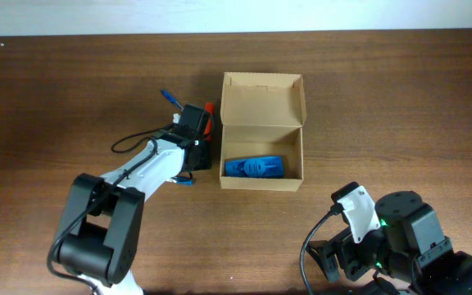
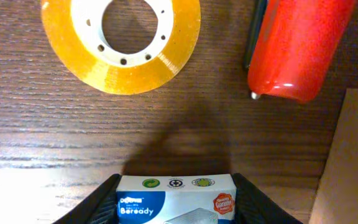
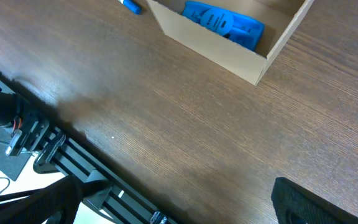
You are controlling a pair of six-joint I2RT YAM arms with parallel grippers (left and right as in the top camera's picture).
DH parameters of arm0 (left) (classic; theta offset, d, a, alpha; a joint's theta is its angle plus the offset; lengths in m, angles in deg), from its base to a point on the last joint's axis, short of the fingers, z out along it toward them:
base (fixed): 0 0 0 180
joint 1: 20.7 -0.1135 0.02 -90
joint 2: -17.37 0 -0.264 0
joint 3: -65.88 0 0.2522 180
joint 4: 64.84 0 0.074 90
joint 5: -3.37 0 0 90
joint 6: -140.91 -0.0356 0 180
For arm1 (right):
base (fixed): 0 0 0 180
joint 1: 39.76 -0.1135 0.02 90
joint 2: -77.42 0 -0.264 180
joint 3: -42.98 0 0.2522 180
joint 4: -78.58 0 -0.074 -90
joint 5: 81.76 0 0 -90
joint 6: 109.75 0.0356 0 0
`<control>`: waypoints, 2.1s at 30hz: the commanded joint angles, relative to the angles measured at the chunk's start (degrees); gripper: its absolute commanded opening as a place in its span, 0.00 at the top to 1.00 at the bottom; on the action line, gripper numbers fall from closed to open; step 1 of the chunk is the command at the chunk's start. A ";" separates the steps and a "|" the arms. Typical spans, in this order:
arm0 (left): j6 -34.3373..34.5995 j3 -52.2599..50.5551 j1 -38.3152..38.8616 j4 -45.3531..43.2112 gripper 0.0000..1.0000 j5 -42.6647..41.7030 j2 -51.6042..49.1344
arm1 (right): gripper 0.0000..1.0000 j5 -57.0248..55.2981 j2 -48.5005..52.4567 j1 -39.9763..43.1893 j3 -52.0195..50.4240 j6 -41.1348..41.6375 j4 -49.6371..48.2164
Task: Pack container
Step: 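Place the white staple box into the cardboard box, open gripper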
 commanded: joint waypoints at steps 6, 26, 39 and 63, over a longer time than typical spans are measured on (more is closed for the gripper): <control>-0.46 0.07 0.09 4.04 0.54 2.12 19.89 | 0.01 -0.09 -0.22 -0.28 0.74 0.02 -0.20; -43.06 25.57 18.60 5.42 0.56 -15.80 -0.92 | 0.01 -0.09 -0.22 -0.28 0.74 0.02 0.74; -76.15 25.57 20.61 8.83 0.56 -28.57 -4.50 | 0.01 -0.09 -0.22 -0.28 0.74 0.02 0.74; -54.82 33.73 18.08 10.36 0.22 -7.41 3.41 | 0.01 -0.09 -0.22 -0.28 0.74 0.04 0.74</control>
